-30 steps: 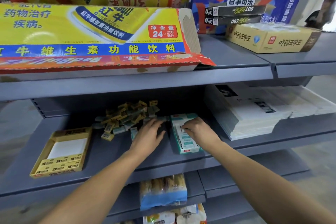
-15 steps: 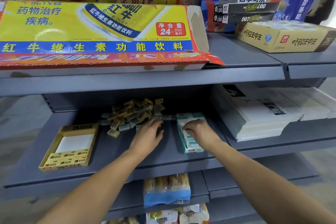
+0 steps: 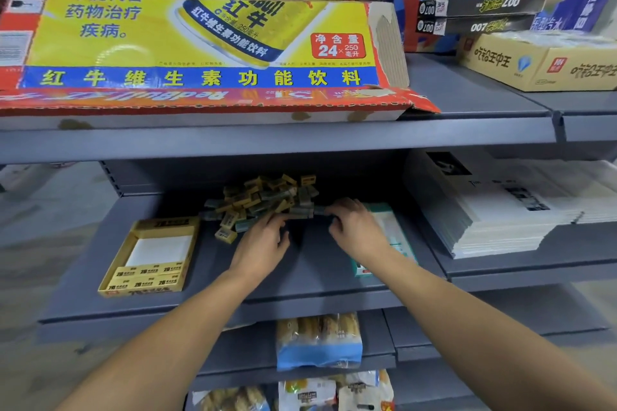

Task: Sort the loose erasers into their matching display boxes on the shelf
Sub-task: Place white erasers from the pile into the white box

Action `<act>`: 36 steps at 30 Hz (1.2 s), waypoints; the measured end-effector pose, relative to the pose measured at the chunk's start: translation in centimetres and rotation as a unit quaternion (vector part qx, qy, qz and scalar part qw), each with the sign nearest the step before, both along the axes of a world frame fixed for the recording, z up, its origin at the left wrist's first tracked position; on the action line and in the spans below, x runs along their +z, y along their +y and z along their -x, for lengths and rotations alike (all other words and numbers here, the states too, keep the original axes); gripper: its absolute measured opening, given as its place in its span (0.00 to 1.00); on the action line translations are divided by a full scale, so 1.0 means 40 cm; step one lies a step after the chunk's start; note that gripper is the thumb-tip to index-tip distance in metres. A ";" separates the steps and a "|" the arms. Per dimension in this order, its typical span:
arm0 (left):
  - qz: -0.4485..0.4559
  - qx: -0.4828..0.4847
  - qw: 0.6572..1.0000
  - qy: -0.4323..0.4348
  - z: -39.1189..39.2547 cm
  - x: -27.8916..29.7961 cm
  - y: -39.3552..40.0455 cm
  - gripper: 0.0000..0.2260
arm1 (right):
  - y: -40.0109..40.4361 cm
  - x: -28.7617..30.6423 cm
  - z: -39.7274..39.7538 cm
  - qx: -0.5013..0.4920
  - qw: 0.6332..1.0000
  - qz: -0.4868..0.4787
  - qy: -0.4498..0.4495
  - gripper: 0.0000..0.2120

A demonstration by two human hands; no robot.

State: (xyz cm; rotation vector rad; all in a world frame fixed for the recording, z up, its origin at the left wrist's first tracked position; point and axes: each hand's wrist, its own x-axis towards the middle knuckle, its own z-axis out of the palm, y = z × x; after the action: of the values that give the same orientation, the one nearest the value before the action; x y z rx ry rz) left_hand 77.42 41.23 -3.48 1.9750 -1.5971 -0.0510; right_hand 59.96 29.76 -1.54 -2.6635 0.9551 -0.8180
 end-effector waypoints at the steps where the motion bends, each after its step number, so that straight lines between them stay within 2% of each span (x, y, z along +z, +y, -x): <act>1: -0.002 0.007 1.000 -0.001 -0.012 0.000 0.011 0.16 | 0.014 0.000 -0.021 0.019 1.000 0.000 0.006 0.14; 7: -0.007 0.053 0.999 -0.011 -0.098 -0.007 0.064 0.15 | 0.051 -0.058 -0.138 0.082 0.990 -0.047 0.100 0.15; 17: -0.005 0.070 0.997 -0.027 -0.155 -0.008 0.100 0.16 | 0.083 -0.086 -0.229 0.024 0.984 -0.075 0.158 0.22; 25: -0.006 0.067 0.997 -0.029 -0.150 -0.009 0.093 0.15 | 0.085 -0.076 -0.231 0.009 0.985 -0.086 0.146 0.16; 30: -0.008 0.057 0.998 -0.026 -0.137 -0.011 0.085 0.14 | 0.082 -0.071 -0.206 0.003 0.985 -0.123 0.125 0.23; 36: -0.005 0.033 0.999 -0.019 -0.118 -0.007 0.068 0.15 | 0.084 -0.036 -0.170 0.047 0.993 -0.081 0.066 0.25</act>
State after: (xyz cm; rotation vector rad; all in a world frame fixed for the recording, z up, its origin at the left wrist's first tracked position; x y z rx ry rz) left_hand 82.13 43.96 -3.75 2.0459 -1.5573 0.0038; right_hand 66.78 33.11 -2.98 -2.6235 0.8764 -0.5260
